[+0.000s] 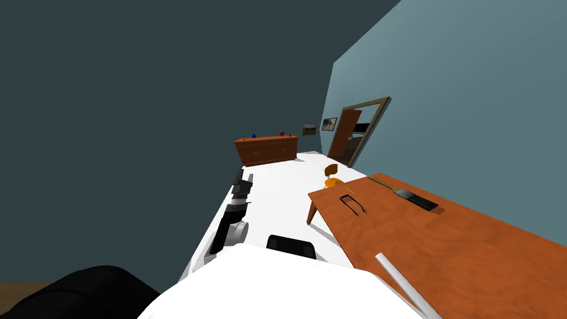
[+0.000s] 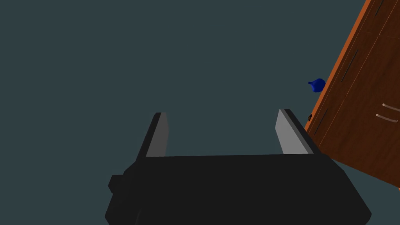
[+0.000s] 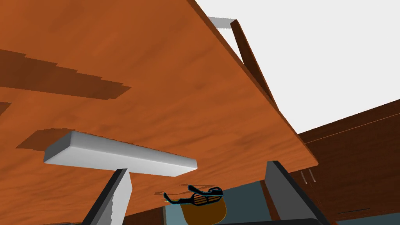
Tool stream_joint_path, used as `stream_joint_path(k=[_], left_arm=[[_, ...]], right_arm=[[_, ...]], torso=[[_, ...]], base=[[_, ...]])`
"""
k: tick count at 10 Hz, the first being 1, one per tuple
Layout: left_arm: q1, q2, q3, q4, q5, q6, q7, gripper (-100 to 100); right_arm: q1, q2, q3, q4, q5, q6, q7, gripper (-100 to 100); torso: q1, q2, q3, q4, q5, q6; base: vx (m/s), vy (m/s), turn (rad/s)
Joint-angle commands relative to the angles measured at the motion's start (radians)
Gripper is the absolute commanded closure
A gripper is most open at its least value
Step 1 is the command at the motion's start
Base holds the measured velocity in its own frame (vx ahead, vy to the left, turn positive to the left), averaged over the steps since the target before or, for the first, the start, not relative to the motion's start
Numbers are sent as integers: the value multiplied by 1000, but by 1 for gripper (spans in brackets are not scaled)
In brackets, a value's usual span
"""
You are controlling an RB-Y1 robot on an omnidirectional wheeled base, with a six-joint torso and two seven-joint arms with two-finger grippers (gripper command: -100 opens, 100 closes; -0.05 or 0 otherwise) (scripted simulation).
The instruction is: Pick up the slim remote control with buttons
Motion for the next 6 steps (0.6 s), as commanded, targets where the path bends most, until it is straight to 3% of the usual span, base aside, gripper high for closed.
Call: stream_joint_path(k=[1, 3, 6], left_arm=[[0, 0, 0, 0, 0, 0, 0, 0], [0, 0, 0, 0, 0, 0, 0, 0], [0, 0, 0, 0, 0, 0, 0, 0]], right_arm=[[4, 0, -2, 50, 15, -19, 15, -100], [30, -26, 19, 132, 78, -28, 27, -100], [42, -37, 29, 186, 108, -32, 31, -100]], torso=[[0, 0, 0, 0, 0, 0], [-1, -1, -1, 0, 0, 0], [-2, -3, -2, -1, 0, 0]], base=[[31, -23, 228], [62, -44, 349], [54, -48, 258]])
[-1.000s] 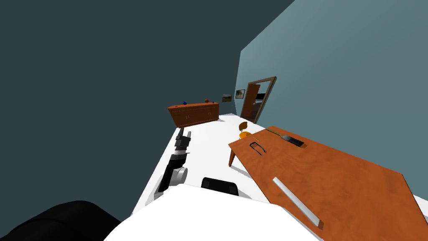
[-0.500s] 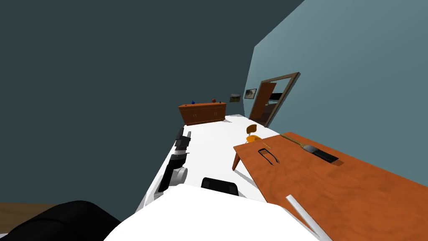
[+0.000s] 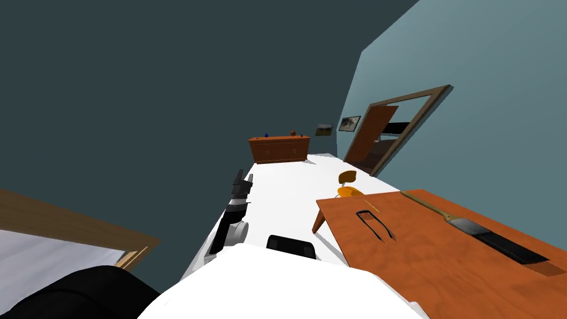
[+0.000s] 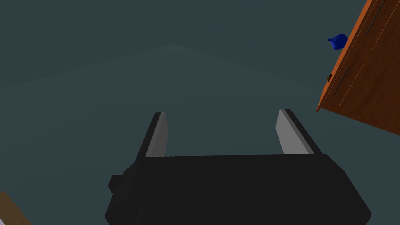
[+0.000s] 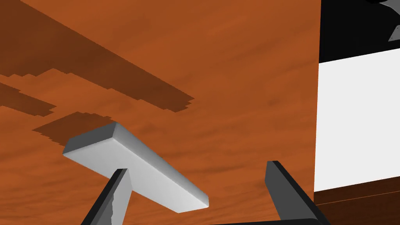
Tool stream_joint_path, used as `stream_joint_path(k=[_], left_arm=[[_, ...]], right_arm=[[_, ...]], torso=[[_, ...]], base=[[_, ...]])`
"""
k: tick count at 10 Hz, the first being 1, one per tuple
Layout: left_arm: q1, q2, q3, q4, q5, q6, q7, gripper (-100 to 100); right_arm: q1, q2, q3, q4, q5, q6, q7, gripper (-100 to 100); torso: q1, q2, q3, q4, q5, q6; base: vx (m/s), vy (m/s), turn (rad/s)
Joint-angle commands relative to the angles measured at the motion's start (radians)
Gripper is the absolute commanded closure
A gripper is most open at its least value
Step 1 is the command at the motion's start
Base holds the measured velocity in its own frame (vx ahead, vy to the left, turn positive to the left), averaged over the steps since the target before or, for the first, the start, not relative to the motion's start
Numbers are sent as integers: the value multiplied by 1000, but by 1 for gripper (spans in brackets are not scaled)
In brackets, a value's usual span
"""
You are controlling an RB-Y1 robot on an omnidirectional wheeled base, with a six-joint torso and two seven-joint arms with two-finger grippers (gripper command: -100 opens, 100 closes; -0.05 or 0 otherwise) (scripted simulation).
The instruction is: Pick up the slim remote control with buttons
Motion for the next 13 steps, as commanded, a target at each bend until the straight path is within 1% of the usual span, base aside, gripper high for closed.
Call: stream_joint_path(k=[1, 2, 4, 6, 7, 9, 10, 11, 12, 13], left_arm=[[0, 0, 0, 0, 0, 0, 0, 0], [0, 0, 0, 0, 0, 0, 0, 0], [0, 0, 0, 0, 0, 0, 0, 0], [0, 0, 0, 0, 0, 0, 0, 0], [0, 0, 0, 0, 0, 0, 0, 0], [0, 0, 0, 0, 0, 0, 0, 0], [0, 0, 0, 0, 0, 0, 0, 0], [0, 0, 0, 0, 0, 0, 0, 0], [0, 0, 0, 0, 0, 0, 0, 0], [0, 0, 0, 0, 0, 0, 0, 0]], right_arm=[[11, -13, 12, 50, 31, -9, 4, -100], [19, -20, 24, 89, 57, -13, 7, -100], [31, -27, 51, 149, 104, -21, 9, -100], [31, -27, 51, 149, 104, -21, 9, -100], [33, -28, 66, 175, 124, -25, 9, -100], [32, -24, 96, 215, 159, -33, 7, -100], [26, -16, 124, 242, 184, -40, 4, -100], [22, -12, 135, 250, 193, -43, 3, -100], [17, -17, 125, 254, 184, -47, 6, -100], [17, -16, 127, 253, 186, -46, 5, 0]], torso=[[0, 0, 0, 0, 0, 0], [0, 0, 0, 0, 0, -1], [-2, -3, -2, -1, 0, -1], [0, -3, -2, -1, 0, 1], [3, -1, -1, 0, 1, 1], [1, -2, -1, 0, 0, 0], [0, -3, -2, -1, 0, 0], [-2, -5, -3, -1, 0, -1], [-1, -6, -3, -1, -1, 0], [2, -3, -2, -1, 0, 1]], base=[[40, -45, 266], [71, -69, 428], [101, -79, 412], [52, -31, 11], [35, -7, 190], [80, -55, 270], [114, -81, 338], [118, -87, 214], [48, -40, 29], [9, -9, 0]])
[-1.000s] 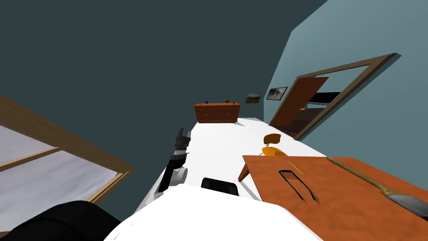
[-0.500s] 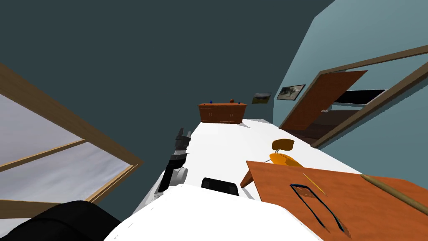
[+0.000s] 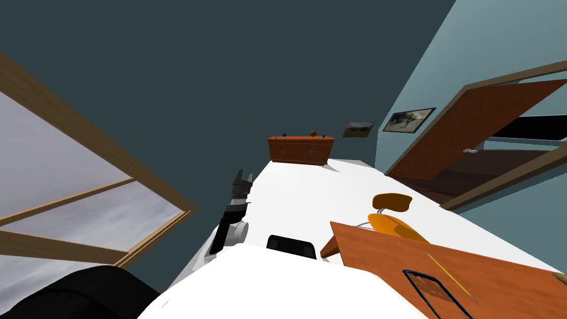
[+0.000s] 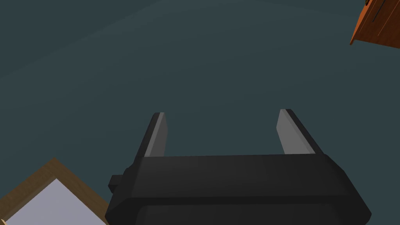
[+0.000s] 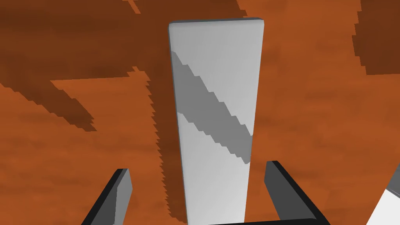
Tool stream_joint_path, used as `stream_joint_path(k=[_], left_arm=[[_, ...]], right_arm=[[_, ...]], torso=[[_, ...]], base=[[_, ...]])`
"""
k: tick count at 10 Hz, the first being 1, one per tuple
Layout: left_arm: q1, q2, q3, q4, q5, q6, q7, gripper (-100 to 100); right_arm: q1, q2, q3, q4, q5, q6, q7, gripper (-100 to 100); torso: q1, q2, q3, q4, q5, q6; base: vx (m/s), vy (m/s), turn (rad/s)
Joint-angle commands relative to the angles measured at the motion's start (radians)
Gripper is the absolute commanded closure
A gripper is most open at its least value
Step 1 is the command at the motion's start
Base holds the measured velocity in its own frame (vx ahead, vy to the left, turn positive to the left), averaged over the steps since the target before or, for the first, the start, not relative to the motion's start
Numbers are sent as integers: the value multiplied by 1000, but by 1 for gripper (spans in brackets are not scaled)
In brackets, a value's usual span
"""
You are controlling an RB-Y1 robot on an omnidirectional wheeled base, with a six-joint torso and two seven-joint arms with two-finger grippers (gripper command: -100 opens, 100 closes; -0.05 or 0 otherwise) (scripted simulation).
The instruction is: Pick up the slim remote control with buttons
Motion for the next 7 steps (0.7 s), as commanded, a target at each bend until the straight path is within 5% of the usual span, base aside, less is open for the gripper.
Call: stream_joint_path(k=[1, 4, 5, 7], left_arm=[[0, 0, 0, 0, 0, 0, 0, 0], [0, 0, 0, 0, 0, 0, 0, 0], [0, 0, 0, 0, 0, 0, 0, 0], [0, 0, 0, 0, 0, 0, 0, 0]], right_arm=[[-28, 22, 14, 17, -4, 18, 7, -100], [-59, 43, 26, 41, -7, 31, 14, -100], [-62, 45, 27, 43, -8, 34, 15, 100], [-61, 46, 28, 42, -8, 30, 15, 100]], torso=[[0, 0, 0, 0, 0, 0], [-2, 7, 4, 2, -1, 0], [-1, 5, 3, 1, 0, 0], [-2, 4, 2, 1, 0, 0]], base=[[-32, -22, 52], [-62, -36, 48], [-6, 0, -6], [0, 0, 0]])
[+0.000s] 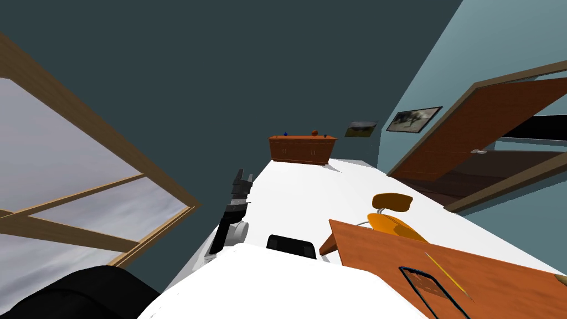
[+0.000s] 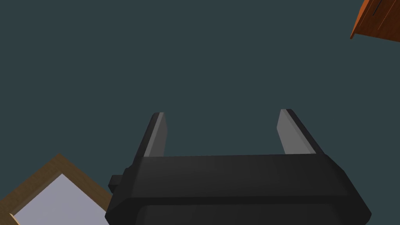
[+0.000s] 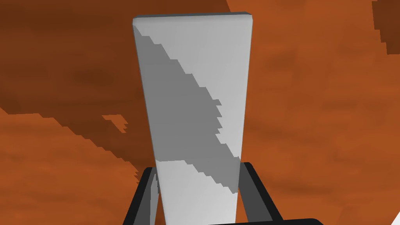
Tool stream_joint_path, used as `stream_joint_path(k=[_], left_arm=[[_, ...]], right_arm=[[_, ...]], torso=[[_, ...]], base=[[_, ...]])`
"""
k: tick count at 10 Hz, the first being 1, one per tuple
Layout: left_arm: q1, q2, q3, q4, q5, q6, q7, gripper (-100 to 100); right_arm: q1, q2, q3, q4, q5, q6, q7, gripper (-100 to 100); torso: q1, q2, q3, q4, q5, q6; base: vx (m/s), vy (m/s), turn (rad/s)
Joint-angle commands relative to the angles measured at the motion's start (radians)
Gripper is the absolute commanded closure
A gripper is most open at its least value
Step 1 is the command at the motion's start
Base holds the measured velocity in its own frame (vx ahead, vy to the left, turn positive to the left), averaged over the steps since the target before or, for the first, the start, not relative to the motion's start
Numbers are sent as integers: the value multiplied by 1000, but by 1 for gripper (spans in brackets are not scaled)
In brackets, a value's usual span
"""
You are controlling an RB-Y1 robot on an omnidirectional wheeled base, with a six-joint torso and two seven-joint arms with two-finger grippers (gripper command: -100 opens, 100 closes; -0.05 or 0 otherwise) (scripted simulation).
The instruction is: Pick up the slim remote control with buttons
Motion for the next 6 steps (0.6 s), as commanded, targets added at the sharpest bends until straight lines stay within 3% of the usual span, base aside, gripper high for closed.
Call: stream_joint_path(k=[1, 2, 3, 4, 6], left_arm=[[0, 0, 0, 0, 0, 0, 0, 0], [0, 0, 0, 0, 0, 0, 0, 0], [0, 0, 0, 0, 0, 0, 0, 0], [0, 0, 0, 0, 0, 0, 0, 0], [0, 0, 0, 0, 0, 0, 0, 0]], right_arm=[[0, 0, 0, 0, 0, 0, 0, 100], [0, 0, 0, 0, 0, 0, 0, 100], [0, 0, 0, 0, 0, 0, 0, 0], [34, -24, -14, -24, 4, -12, -8, 100], [61, -46, -28, -42, 8, -31, -15, 100]], torso=[[0, 0, 0, 0, 0, 0], [0, 0, 0, 0, 0, 0], [0, 0, 0, 0, 0, 0], [0, 0, 0, 0, 0, 0], [3, -4, -2, -1, 1, 1]], base=[[0, 0, 0], [0, 0, 0], [0, 0, 0], [53, 23, -73], [66, 42, -56]])
